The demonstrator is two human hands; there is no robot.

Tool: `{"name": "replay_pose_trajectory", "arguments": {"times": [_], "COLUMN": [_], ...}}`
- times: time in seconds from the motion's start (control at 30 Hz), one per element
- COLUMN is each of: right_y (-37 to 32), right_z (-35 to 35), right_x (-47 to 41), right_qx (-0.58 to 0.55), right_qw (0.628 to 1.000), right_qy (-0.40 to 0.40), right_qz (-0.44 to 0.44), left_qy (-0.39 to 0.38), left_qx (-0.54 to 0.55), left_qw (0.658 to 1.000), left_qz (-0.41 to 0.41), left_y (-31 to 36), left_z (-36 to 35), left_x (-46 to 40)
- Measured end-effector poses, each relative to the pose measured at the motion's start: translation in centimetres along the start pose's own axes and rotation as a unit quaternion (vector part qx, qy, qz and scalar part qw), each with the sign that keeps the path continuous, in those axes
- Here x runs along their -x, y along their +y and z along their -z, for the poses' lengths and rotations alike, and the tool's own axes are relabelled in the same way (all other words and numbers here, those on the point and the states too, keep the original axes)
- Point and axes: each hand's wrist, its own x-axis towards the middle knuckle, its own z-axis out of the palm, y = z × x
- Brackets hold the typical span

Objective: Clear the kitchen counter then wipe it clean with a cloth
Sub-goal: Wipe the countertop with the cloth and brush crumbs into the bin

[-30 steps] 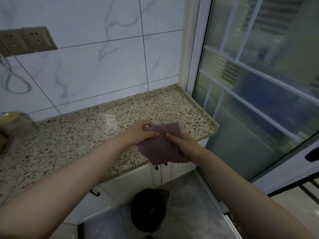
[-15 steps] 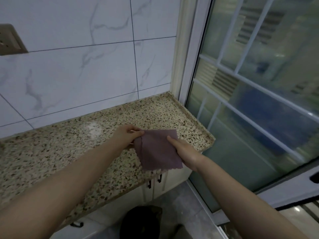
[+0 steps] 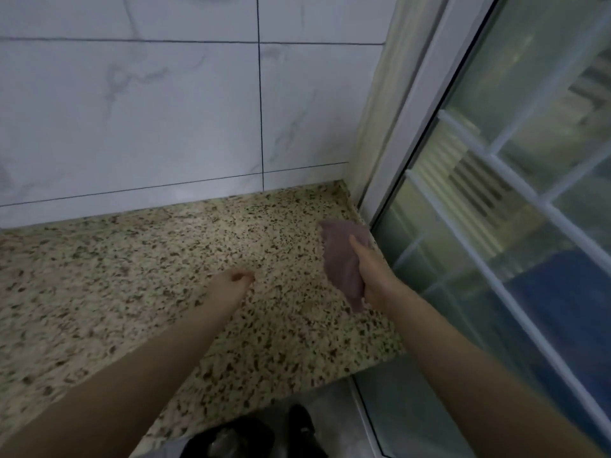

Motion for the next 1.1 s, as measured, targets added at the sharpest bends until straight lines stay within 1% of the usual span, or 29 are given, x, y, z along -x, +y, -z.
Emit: {"name": "replay_pose_trajectory", "arguments": {"times": [0.03,0.07,0.1,0.13,0.17,0.2,0.23,0.27,0.3,0.37,0.43,0.47,0.6,0.67,0.8,0.87,0.97,1.03,1.1], "right_y": [-0.9,-1.6,-2.1,-2.5,-2.4,-2.0,-1.1,0.6,2.3,5.8,8.0,8.7,8.4,7.0,3.0,2.5,4.1,6.3,8.8], "right_z": [0.2,0.4,0.5,0.4,0.3,0.0,-0.2,-0.3,-0.5,-0.7,-0.9,-1.1,-1.6,-1.7,-1.9,-2.0,-1.4,-1.0,-0.9], "right_x": [-1.3,-3.6,-4.6,-7.4,-8.9,-11.1,-13.2,-15.6,-17.2,-19.0,-18.7,-19.0,-21.7,-24.2,-29.5,-30.6,-28.5,-24.5,-19.9], "right_qx": [0.046,0.101,0.157,0.218,0.291,0.358,0.42,0.469,0.508,0.581,0.63,0.642,0.659,0.661,0.63,0.628,0.644,0.652,0.652], "right_qw": [0.998,0.991,0.974,0.948,0.916,0.885,0.854,0.829,0.813,0.771,0.726,0.713,0.711,0.715,0.752,0.752,0.73,0.717,0.712], "right_qy": [-0.007,-0.032,-0.057,-0.081,-0.087,-0.082,-0.081,-0.095,-0.115,-0.143,-0.114,-0.093,-0.041,-0.033,-0.027,-0.03,-0.029,-0.036,-0.065], "right_qz": [0.035,0.082,0.15,0.218,0.262,0.285,0.296,0.288,0.261,0.217,0.25,0.267,0.244,0.226,0.193,0.197,0.227,0.244,0.253], "left_qy": [0.025,0.043,0.05,0.053,0.047,0.046,0.051,0.067,0.086,0.115,0.125,0.123,0.127,0.133,0.137,0.134,0.133,0.128,0.123], "left_qx": [-0.052,-0.091,-0.122,-0.148,-0.175,-0.216,-0.261,-0.302,-0.33,-0.362,-0.39,-0.399,-0.425,-0.43,-0.435,-0.43,-0.434,-0.442,-0.444], "left_qw": [0.998,0.994,0.989,0.984,0.977,0.965,0.949,0.931,0.916,0.9,0.888,0.886,0.873,0.871,0.868,0.871,0.871,0.87,0.871], "left_qz": [-0.022,-0.035,-0.061,-0.087,-0.11,-0.142,-0.172,-0.194,-0.211,-0.217,-0.207,-0.203,-0.203,-0.199,-0.197,-0.196,-0.188,-0.177,-0.17], "left_y": [0.2,0.0,-0.4,-0.7,-1.4,-1.9,-2.4,-2.9,-3.2,-3.3,-3.7,-3.8,-4.5,-4.7,-4.4,-4.2,-3.9,-3.9,-3.8], "left_z": [-0.6,-1.8,-2.5,-3.4,-4.0,-4.5,-4.9,-5.3,-5.5,-5.4,-5.2,-5.3,-5.8,-5.8,-5.8,-5.9,-5.9,-5.9,-5.9], "left_x": [-0.4,-1.8,-2.1,-3.8,-4.6,-5.9,-7.0,-8.3,-9.3,-11.3,-12.8,-13.8,-14.7,-14.7,-14.8,-14.9,-14.8,-14.8,-14.8]}}
